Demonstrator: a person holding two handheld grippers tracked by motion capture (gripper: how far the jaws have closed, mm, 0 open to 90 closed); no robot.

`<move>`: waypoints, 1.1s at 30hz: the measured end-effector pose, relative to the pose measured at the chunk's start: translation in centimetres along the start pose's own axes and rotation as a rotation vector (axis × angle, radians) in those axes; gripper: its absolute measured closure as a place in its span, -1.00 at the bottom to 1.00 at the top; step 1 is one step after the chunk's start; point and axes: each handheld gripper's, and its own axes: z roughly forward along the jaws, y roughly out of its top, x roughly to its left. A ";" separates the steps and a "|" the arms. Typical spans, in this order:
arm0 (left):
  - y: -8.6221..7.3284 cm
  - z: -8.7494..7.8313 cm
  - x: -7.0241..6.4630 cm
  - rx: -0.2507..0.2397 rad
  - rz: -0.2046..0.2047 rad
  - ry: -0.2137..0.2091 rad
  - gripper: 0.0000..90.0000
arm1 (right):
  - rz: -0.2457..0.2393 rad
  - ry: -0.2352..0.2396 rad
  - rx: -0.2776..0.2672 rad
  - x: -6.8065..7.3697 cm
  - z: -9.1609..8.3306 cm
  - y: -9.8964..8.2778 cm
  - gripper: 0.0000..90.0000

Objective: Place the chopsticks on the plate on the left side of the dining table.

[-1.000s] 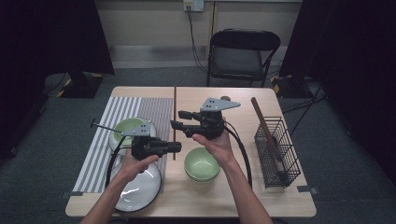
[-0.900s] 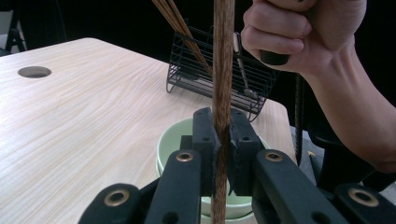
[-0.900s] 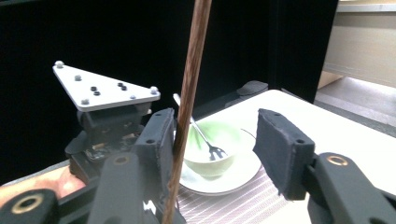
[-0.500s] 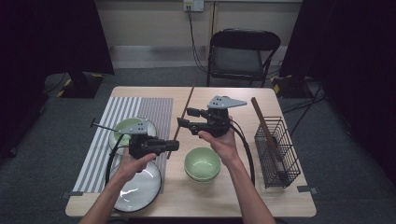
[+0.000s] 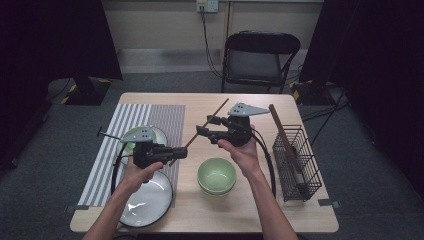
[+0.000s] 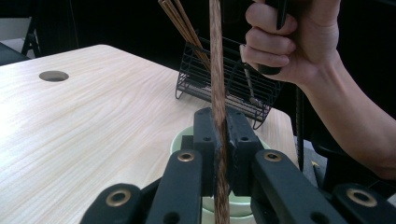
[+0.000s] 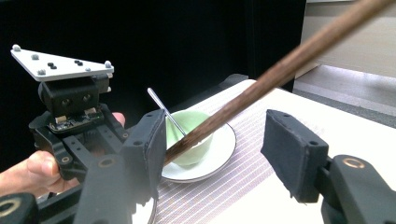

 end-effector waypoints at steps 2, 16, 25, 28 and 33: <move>0.0 0.1 -0.1 0.001 0.003 0.008 0.88 | -0.002 -0.005 -0.006 0.0 -0.1 0.1 -0.11; -0.2 0.2 -0.1 0.007 0.007 0.004 0.88 | 0.001 -0.046 -0.018 -0.8 -0.4 -0.2 -0.19; 0.0 -0.1 -0.2 0.004 0.010 0.014 0.88 | 0.000 -0.073 -0.029 -1.2 -1.4 0.1 -0.23; 0.0 0.0 -0.2 0.006 0.013 0.014 0.88 | 0.001 -0.083 -0.026 -1.4 -1.6 -0.1 -0.25; 0.1 -0.5 0.0 -0.001 0.011 0.016 0.89 | 0.017 -0.097 -0.015 -2.0 -1.8 -0.6 -0.25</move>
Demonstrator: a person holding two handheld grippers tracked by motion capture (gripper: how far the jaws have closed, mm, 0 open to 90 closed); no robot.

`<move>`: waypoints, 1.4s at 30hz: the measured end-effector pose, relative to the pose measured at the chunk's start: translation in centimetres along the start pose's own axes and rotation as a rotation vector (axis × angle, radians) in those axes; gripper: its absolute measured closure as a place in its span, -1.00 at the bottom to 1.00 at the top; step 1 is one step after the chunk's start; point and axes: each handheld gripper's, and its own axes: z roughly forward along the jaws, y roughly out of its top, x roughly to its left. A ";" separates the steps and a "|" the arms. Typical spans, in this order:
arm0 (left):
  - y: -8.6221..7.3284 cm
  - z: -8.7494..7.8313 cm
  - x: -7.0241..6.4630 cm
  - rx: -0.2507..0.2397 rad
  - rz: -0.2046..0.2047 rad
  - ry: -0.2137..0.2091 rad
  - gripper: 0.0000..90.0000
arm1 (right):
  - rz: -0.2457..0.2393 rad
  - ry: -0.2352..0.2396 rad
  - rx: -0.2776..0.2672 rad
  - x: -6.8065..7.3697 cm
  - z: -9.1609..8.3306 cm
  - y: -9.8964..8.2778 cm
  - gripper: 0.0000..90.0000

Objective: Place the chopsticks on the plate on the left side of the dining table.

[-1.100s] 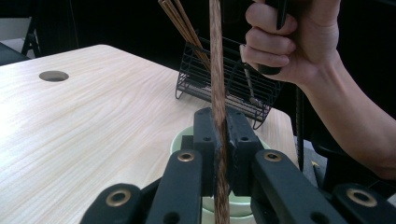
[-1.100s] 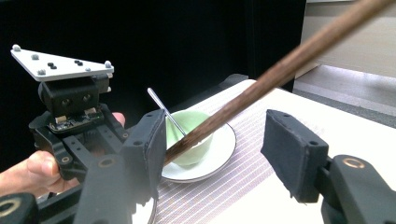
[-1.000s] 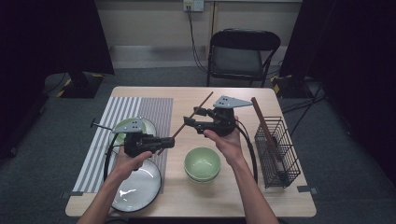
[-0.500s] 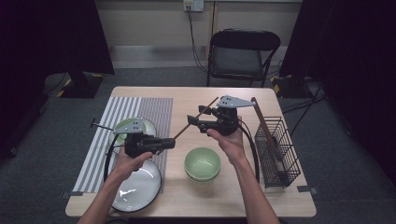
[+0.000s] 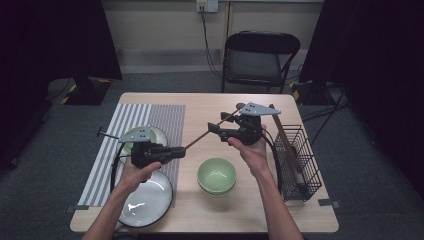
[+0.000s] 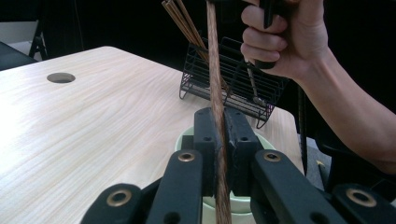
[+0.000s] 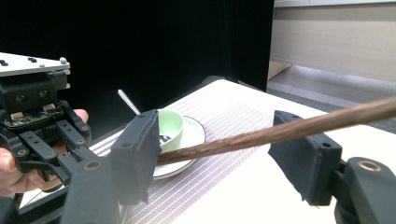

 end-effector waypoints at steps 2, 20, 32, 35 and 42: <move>0.0 -0.1 0.0 -0.009 -0.002 0.001 0.89 | 0.008 0.002 -0.002 -0.3 -0.1 0.0 -0.25; 0.3 -0.5 -0.2 -0.023 -0.002 0.019 0.89 | 0.011 -0.046 0.006 -1.1 -0.8 -0.4 -0.25; 0.4 -1.0 -0.2 -0.020 0.003 0.025 0.89 | 0.008 -0.058 0.019 -1.3 -0.7 -0.8 -0.27; 0.4 -1.1 -0.2 -0.022 0.005 0.028 0.89 | 0.007 -0.064 0.022 -1.3 -0.8 -0.9 -0.27; 0.4 -0.9 -0.3 -0.007 0.007 0.037 0.89 | 0.001 -0.075 0.022 -1.4 -0.9 -0.7 -0.27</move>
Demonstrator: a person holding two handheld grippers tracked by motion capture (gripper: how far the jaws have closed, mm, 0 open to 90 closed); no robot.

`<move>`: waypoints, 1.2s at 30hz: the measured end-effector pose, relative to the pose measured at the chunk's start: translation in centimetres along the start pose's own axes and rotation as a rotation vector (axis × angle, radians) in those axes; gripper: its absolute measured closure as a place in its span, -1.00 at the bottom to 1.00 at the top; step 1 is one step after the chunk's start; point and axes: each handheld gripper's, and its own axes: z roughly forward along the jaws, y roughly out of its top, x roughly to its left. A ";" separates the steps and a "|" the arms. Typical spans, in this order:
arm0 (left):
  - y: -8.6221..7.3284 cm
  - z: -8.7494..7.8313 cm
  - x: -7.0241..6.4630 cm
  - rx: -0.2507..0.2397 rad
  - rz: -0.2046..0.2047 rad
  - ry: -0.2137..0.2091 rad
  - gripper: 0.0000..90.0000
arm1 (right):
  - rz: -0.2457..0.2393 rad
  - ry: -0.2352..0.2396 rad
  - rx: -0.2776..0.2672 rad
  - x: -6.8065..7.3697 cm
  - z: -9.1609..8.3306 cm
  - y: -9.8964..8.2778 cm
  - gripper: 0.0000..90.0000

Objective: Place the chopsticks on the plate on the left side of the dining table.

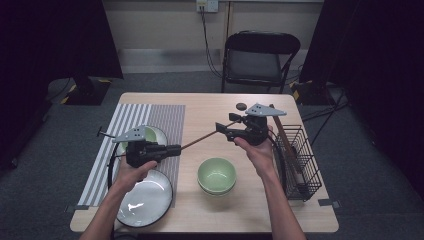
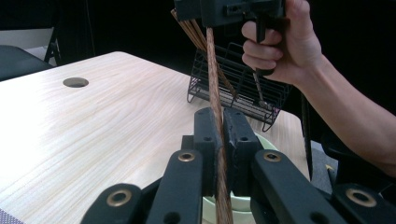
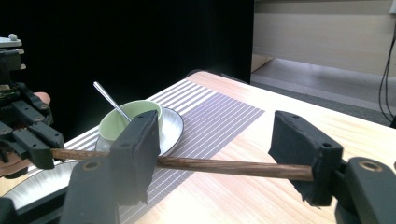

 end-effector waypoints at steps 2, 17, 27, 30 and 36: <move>-0.1 0.0 0.0 0.012 0.005 0.014 0.89 | -0.005 -0.003 -0.003 -0.1 -0.1 0.1 -0.29; -0.9 -3.0 0.8 0.027 -0.004 0.110 0.89 | -0.004 -0.024 0.026 0.0 0.2 -0.5 -0.41; -1.8 -4.3 1.2 0.058 -0.008 0.143 0.89 | -0.004 -0.052 0.072 -0.8 0.1 -2.4 -0.47; -2.5 -4.7 1.4 0.069 -0.022 0.156 0.89 | 0.006 -0.062 0.087 -1.1 0.1 -3.0 -0.48; -3.4 -5.8 1.8 0.080 -0.035 0.169 0.89 | 0.022 -0.088 0.134 -1.8 0.6 -4.6 -0.49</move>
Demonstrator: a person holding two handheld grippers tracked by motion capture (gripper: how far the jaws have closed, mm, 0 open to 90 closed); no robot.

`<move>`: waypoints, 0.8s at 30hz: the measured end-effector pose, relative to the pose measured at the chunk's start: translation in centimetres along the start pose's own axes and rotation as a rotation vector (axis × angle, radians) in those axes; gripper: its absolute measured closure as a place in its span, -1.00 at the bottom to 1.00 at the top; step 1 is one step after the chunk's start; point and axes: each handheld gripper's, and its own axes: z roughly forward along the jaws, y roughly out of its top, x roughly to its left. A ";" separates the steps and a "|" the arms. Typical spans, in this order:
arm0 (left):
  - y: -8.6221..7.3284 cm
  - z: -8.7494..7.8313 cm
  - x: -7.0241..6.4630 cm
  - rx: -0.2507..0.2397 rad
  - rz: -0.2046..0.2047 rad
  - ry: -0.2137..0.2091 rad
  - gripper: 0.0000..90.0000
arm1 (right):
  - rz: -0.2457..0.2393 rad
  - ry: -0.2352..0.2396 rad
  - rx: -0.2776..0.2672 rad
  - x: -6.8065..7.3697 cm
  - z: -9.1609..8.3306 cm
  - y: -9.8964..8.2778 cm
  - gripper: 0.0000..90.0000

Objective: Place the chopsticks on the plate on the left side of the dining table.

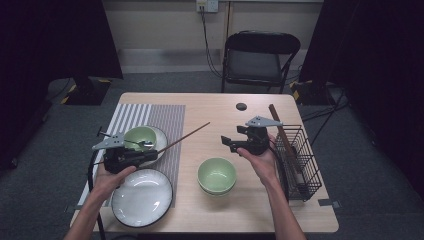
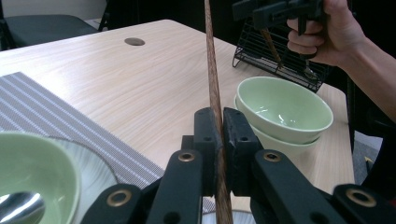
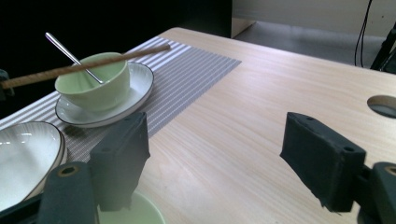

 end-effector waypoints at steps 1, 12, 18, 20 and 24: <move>-0.2 -0.1 0.1 0.001 -0.008 0.005 0.89 | 0.000 0.000 0.000 0.0 0.0 0.0 -0.49; -2.7 -2.1 1.4 0.050 -0.026 0.065 0.89 | -0.002 -0.031 0.057 -0.8 1.0 -1.2 -0.53; -4.0 -3.0 1.9 0.066 -0.047 0.083 0.89 | -0.002 -0.060 0.105 -1.3 1.6 -2.3 -0.54; -4.3 -3.1 2.0 0.078 -0.053 0.086 0.89 | 0.000 -0.066 0.111 -1.5 1.8 -2.7 -0.54; -5.3 -3.7 2.4 0.091 -0.072 0.099 0.89 | 0.016 -0.071 0.133 -2.0 2.2 -3.4 -0.56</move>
